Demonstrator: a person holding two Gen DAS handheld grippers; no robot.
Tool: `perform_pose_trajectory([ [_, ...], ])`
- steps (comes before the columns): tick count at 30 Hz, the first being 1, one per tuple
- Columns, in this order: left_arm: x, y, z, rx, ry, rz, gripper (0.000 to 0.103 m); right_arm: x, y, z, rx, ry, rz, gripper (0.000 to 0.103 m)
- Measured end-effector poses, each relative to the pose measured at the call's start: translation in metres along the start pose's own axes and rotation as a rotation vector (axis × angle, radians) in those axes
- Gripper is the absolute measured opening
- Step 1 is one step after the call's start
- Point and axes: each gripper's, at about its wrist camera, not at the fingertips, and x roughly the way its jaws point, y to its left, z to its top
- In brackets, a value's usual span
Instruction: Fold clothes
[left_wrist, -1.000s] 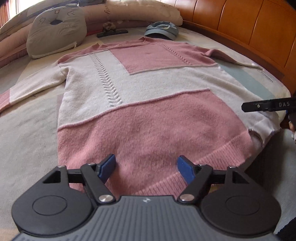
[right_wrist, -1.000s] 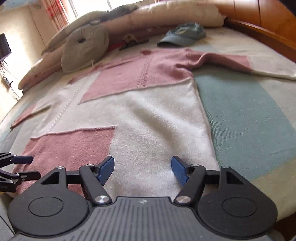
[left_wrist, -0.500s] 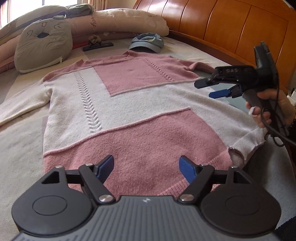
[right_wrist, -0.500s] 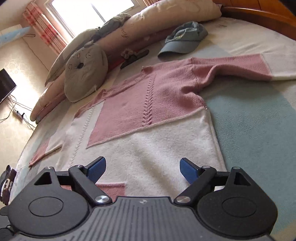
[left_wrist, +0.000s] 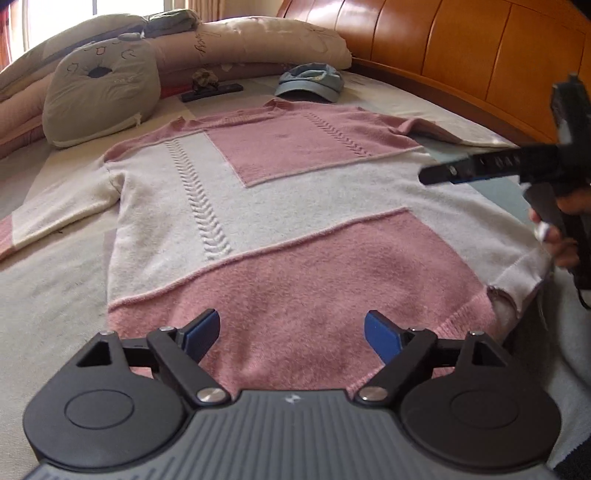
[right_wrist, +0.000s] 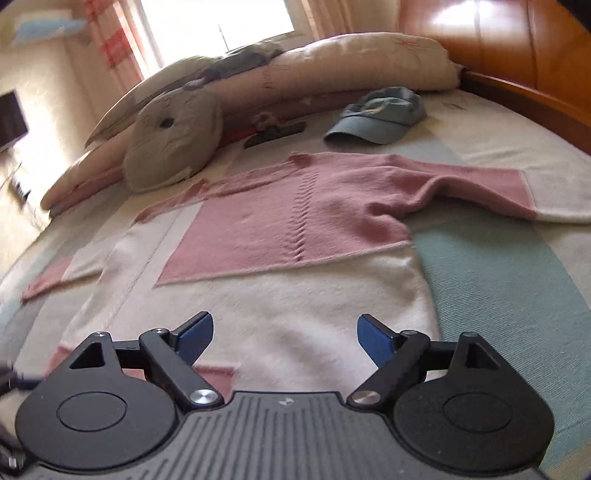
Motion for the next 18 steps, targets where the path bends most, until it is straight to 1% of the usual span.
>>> perform_pose_trajectory([
  [2, 0.007, 0.001, -0.001, -0.006, 0.024, 0.018, 0.085, 0.002, 0.026, -0.019, -0.106, 0.023, 0.003, 0.091],
  [4, 0.01, -0.003, -0.012, 0.004, 0.048, 0.03, 0.086, 0.006, 0.046, -0.04, -0.197, 0.052, -0.012, 0.091],
  [5, 0.006, -0.006, -0.018, 0.021, 0.039, 0.043, 0.087, 0.005, 0.052, -0.052, -0.241, 0.045, -0.042, 0.094],
  [6, 0.002, -0.008, -0.024, 0.018, 0.043, 0.04, 0.088, 0.002, 0.057, -0.065, -0.279, 0.033, -0.072, 0.1],
  [7, -0.003, -0.006, -0.028, 0.002, 0.045, 0.03, 0.088, -0.005, 0.059, -0.074, -0.287, 0.011, -0.095, 0.103],
  [8, -0.008, -0.005, -0.032, -0.015, 0.046, 0.02, 0.088, -0.012, 0.056, -0.08, -0.261, 0.007, -0.095, 0.103],
  [10, -0.015, -0.002, -0.03, -0.012, 0.065, -0.009, 0.088, -0.024, 0.051, -0.089, -0.235, 0.004, -0.093, 0.103],
  [13, -0.018, 0.008, -0.01, -0.015, 0.024, -0.016, 0.088, -0.029, 0.049, -0.092, -0.232, 0.009, -0.098, 0.103],
  [14, -0.016, 0.01, -0.003, -0.016, 0.004, -0.001, 0.088, -0.028, 0.051, -0.091, -0.229, 0.015, -0.105, 0.103],
  [16, -0.005, 0.018, 0.01, -0.04, -0.016, 0.003, 0.088, -0.027, 0.053, -0.089, -0.222, 0.026, -0.121, 0.103],
  [18, 0.008, 0.026, 0.015, -0.088, -0.008, -0.012, 0.088, -0.026, 0.056, -0.088, -0.215, 0.035, -0.137, 0.103],
])
